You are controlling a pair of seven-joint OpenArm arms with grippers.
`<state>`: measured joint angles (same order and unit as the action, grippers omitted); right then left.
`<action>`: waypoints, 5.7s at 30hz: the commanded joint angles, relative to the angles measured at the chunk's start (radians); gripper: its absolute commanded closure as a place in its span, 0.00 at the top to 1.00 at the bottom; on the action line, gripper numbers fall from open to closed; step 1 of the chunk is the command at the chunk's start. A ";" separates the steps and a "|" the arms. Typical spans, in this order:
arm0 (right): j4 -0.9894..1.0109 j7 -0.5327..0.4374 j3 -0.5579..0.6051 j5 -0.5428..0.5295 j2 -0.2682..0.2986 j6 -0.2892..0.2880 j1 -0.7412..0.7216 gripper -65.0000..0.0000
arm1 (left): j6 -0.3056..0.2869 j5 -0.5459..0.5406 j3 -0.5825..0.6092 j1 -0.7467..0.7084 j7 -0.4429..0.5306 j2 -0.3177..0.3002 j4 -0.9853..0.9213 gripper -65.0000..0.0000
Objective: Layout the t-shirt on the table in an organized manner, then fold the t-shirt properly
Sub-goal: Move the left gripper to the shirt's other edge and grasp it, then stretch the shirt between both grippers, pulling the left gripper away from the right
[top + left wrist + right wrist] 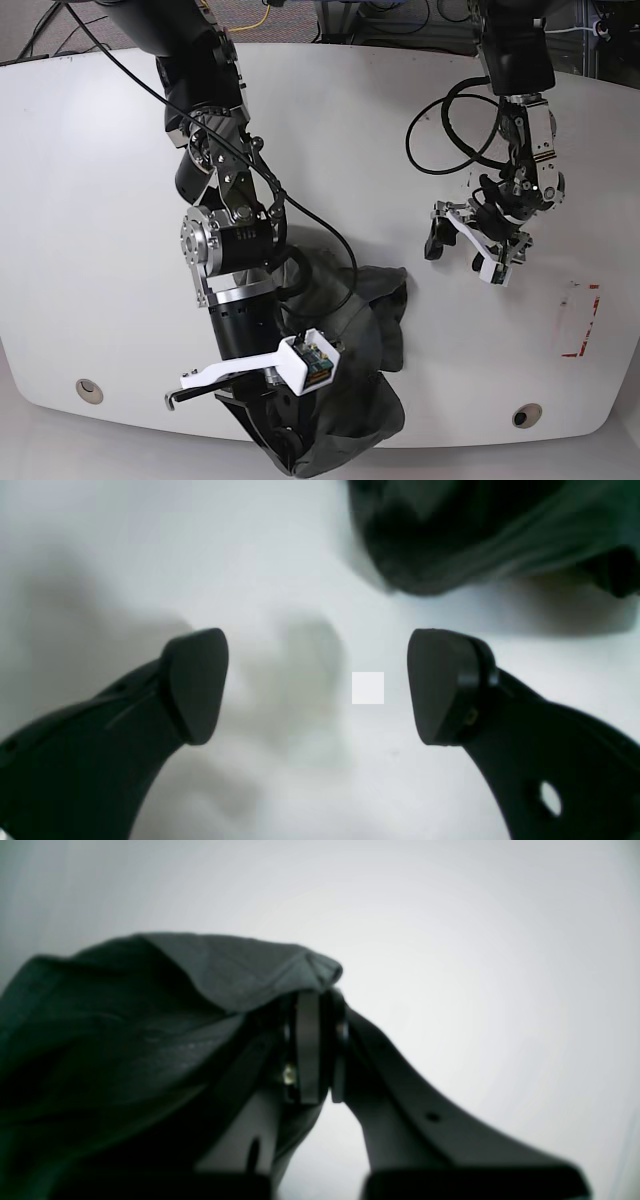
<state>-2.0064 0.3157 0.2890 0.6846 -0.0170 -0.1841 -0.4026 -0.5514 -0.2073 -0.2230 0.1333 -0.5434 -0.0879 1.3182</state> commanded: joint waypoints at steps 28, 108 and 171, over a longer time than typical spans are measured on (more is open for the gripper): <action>-0.011 -0.025 -0.001 0.004 -0.004 0.018 0.000 0.00 | 0.153 -0.421 -0.046 0.314 -0.128 0.023 -0.409 0.82; -0.011 -0.023 -0.003 -0.053 0.001 0.027 0.034 0.00 | 0.502 -0.401 0.103 0.469 -0.105 0.132 -0.615 0.00; 0.348 -0.028 -0.313 -0.058 0.065 -0.025 -0.500 0.00 | 0.429 -1.113 -0.057 0.698 -0.304 -0.665 0.063 0.00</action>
<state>-1.6543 0.3103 -0.0204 0.6235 0.0441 -0.2173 -0.8375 -0.1215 -1.3132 -0.2714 0.7815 -0.8738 -0.7250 1.3922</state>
